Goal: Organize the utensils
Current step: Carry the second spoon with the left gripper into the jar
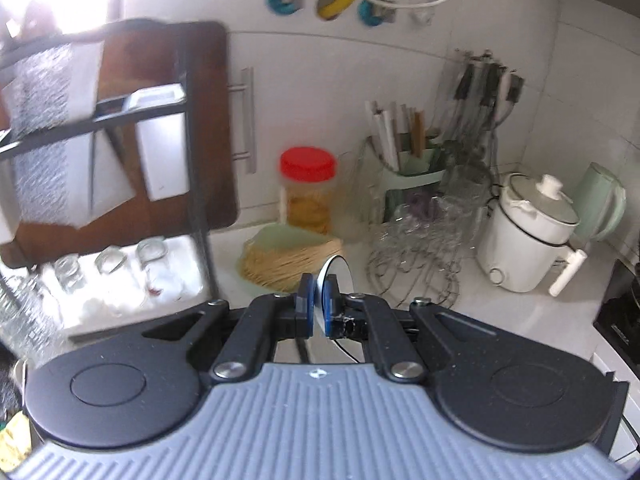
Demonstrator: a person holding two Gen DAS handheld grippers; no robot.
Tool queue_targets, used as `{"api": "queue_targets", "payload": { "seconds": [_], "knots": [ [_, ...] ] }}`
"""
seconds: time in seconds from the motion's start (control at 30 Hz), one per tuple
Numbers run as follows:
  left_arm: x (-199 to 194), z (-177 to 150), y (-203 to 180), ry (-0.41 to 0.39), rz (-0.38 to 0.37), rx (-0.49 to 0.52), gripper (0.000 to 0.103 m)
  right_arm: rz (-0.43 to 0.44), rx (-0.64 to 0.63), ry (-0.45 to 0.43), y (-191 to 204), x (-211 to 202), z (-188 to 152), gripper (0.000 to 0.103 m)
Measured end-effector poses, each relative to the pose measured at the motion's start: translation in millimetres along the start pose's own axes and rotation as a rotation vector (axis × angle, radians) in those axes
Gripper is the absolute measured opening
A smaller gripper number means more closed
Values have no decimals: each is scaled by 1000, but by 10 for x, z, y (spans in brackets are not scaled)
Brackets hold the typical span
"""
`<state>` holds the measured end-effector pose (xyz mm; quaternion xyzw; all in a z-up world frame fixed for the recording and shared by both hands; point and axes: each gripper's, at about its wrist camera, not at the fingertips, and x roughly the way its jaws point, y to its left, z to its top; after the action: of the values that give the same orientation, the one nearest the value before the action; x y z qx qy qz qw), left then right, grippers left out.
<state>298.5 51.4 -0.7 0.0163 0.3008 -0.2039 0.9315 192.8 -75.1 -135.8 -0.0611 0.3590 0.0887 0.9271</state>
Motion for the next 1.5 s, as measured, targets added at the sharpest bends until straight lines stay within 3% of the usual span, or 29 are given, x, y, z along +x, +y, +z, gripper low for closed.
{"api": "queue_targets", "payload": {
  "seconds": [0.4,0.57,0.9,1.17,1.5],
  "knots": [
    [239,-169,-465,6,-46,187,6,0,13,-12,-2,-4,-24,78],
    [259,-227,-490,36,-46,213,6,4,14,-17,-15,11,-19,78],
    [292,-258,-430,236,-85,158,9,4,9,-31,-18,33,-17,78],
    [442,-231,-491,410,-127,172,12,3,8,-44,-13,29,-37,78],
    [660,-324,-793,508,-144,325,14,-9,6,-47,16,22,-36,79]
  ]
}}
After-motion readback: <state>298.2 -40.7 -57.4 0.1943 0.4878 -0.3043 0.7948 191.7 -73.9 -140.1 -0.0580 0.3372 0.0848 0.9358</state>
